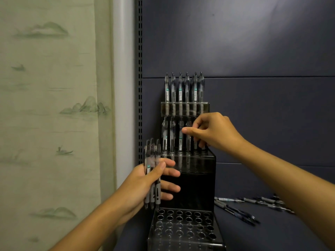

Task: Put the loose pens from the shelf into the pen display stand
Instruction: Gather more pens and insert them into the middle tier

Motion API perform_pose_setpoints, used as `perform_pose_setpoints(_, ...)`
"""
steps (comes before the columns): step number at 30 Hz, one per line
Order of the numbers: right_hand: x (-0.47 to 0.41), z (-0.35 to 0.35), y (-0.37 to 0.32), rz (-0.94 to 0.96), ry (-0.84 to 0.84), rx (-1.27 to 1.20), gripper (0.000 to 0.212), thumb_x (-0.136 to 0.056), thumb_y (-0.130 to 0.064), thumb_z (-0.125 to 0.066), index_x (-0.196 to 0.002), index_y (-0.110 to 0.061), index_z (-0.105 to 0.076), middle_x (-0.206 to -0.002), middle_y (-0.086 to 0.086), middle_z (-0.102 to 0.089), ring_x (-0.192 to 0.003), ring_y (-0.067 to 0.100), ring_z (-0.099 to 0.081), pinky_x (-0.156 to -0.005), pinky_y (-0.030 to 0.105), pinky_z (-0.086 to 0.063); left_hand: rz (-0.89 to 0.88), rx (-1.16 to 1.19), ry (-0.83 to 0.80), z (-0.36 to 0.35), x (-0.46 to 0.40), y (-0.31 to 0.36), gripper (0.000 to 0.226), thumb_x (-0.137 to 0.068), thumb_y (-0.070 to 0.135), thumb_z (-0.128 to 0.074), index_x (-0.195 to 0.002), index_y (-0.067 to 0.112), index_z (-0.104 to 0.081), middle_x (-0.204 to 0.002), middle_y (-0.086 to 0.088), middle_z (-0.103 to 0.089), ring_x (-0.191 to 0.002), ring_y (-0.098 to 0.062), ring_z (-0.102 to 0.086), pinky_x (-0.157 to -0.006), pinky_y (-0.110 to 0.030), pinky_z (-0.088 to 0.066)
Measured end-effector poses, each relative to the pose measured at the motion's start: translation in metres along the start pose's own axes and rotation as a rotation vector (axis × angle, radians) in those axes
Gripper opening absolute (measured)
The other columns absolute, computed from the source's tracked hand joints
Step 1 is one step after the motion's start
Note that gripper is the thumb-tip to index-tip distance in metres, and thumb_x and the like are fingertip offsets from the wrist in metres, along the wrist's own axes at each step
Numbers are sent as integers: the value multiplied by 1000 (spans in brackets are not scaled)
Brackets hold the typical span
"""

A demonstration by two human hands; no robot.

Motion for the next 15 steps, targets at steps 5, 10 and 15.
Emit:
perform_pose_setpoints(5, 22, -22, -26, 95, -212, -97, 24, -84, -46, -71, -92, -24, -73, -73, -10, -72, -61, 2, -67, -55, 11, -46, -6, 92, -19, -8, -5, 4, 33, -90, 27, -52, -119, 14, -63, -97, -9, -75, -81, -28, -73, -66, -37, -61)
perform_pose_setpoints(10, 29, -30, -29, 131, -228, -66, 21, -85, -46, -71, -90, -27, -75, -76, -10, -70, -66, -6, -60, -65, 11, -45, -34, 46, -57, -22, -10, 6, 36, -85, 29, -55, -117, 13, -62, -100, -10, -75, -90, -32, -74, -71, -39, -63)
perform_pose_setpoints(15, 32, -33, -25, 147, -227, -113, 15, -91, -38, -68, -86, -25, -72, -76, -9, -68, -68, -1, -59, -69, 18, -48, -39, 30, -64, -28, -14, 1, 41, -88, 34, -49, -119, 11, -63, -108, -13, -74, -98, -33, -72, -77, -39, -62)
Point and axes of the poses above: each hand's wrist, its own x-axis away from the middle knuckle, its own z-axis out of the back of the hand, y = z × x, the point moved 7 cm from there along -x, towards the middle knuckle
